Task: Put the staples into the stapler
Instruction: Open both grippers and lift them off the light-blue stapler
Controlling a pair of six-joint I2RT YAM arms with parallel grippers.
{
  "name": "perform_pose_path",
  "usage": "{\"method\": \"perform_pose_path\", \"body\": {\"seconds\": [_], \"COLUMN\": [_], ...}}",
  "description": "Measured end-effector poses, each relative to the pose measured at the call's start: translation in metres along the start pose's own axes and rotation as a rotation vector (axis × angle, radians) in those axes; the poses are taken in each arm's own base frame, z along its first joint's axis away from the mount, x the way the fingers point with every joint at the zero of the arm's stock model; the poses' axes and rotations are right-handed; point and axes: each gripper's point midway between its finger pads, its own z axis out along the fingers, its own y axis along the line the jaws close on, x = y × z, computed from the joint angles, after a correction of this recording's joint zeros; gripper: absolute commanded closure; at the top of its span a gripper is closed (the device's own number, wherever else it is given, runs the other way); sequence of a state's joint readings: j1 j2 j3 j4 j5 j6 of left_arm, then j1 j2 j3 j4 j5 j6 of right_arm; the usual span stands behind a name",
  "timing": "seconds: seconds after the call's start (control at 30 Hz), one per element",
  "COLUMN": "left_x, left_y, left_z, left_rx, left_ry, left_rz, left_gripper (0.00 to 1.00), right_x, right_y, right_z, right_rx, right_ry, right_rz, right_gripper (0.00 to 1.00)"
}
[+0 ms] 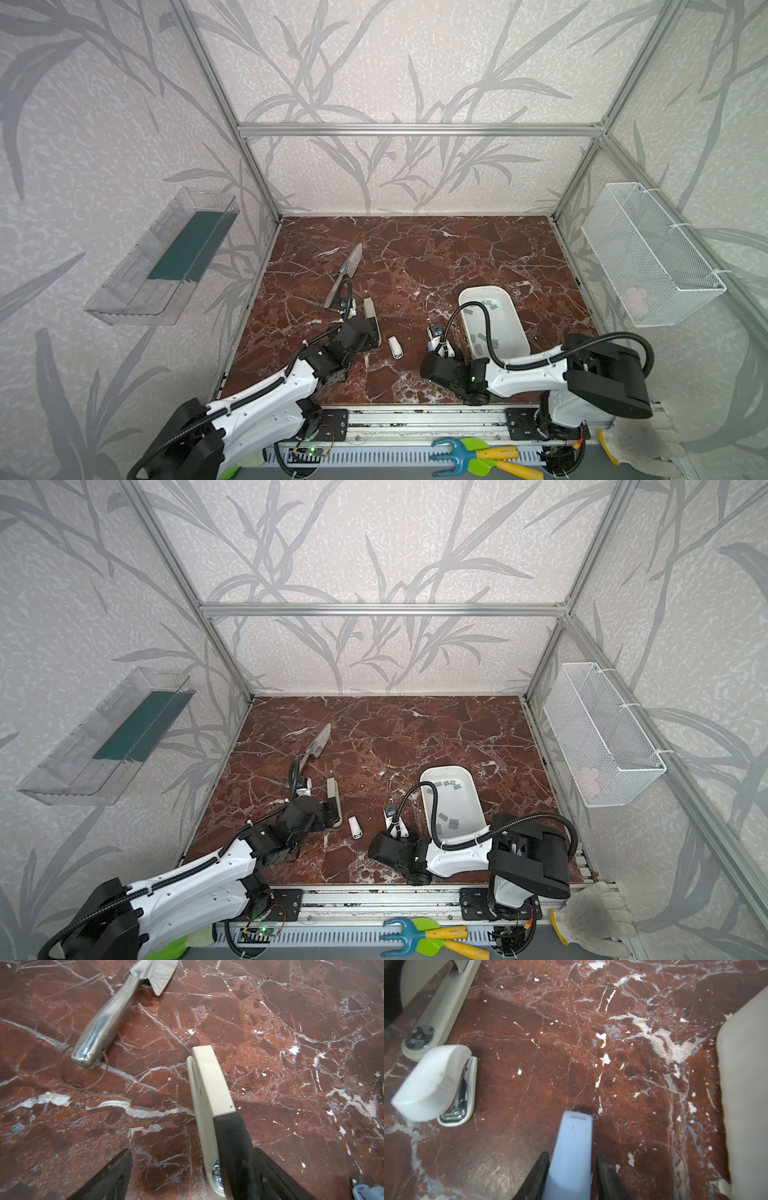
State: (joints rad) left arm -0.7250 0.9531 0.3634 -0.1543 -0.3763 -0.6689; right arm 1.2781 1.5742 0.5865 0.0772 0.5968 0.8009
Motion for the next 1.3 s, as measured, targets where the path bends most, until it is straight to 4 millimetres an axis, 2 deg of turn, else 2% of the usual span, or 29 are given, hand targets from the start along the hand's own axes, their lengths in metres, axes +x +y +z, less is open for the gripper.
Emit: {"method": "perform_pose_path", "body": {"seconds": [0.2,0.47,0.57,0.73,0.8,0.87,0.97,1.1,1.13,1.17,1.23,1.3], "left_x": [-0.005,-0.017,-0.019,-0.027,-0.03,-0.032,-0.033,-0.042,-0.049,-0.057,-0.079,-0.103], "left_y": [-0.005,0.003,0.004,0.004,0.004,0.005,0.007,0.008,0.007,0.005,0.002,0.001], "left_z": [0.003,0.002,0.0,-0.007,-0.01,-0.012,-0.015,-0.023,-0.027,-0.031,-0.041,-0.051], "left_rx": [0.001,-0.016,-0.01,0.012,0.019,0.021,0.024,0.02,0.022,0.025,0.032,0.03], "left_ry": [0.009,-0.011,-0.014,-0.041,-0.053,-0.059,-0.063,-0.07,-0.083,-0.101,-0.146,-0.189], "left_rz": [0.021,0.001,-0.01,-0.031,-0.039,-0.041,-0.04,-0.042,-0.048,-0.054,-0.078,-0.11], "left_gripper": [0.09,0.09,0.09,0.09,0.07,0.06,0.04,0.01,0.01,0.01,0.01,0.01], "right_x": [-0.014,-0.039,-0.042,-0.043,-0.044,-0.047,-0.061,-0.103,-0.116,-0.126,-0.149,-0.172], "right_y": [0.003,0.045,0.053,0.054,0.053,0.051,0.046,0.037,0.034,0.029,0.015,-0.006], "right_z": [0.025,0.051,0.055,0.055,0.053,0.047,0.027,-0.018,-0.032,-0.042,-0.065,-0.074], "right_rx": [0.012,-0.052,-0.068,-0.07,-0.07,-0.075,-0.092,-0.126,-0.13,-0.128,-0.107,-0.068], "right_ry": [0.009,0.002,0.0,-0.002,-0.003,-0.01,-0.041,-0.142,-0.178,-0.205,-0.253,-0.272], "right_rz": [0.032,0.019,0.024,0.028,0.028,0.033,0.046,0.086,0.095,0.097,0.104,0.129], "right_gripper": [0.68,0.74,0.74,0.68,0.6,0.5,0.4,0.22,0.13,0.1,0.09,0.11]}}
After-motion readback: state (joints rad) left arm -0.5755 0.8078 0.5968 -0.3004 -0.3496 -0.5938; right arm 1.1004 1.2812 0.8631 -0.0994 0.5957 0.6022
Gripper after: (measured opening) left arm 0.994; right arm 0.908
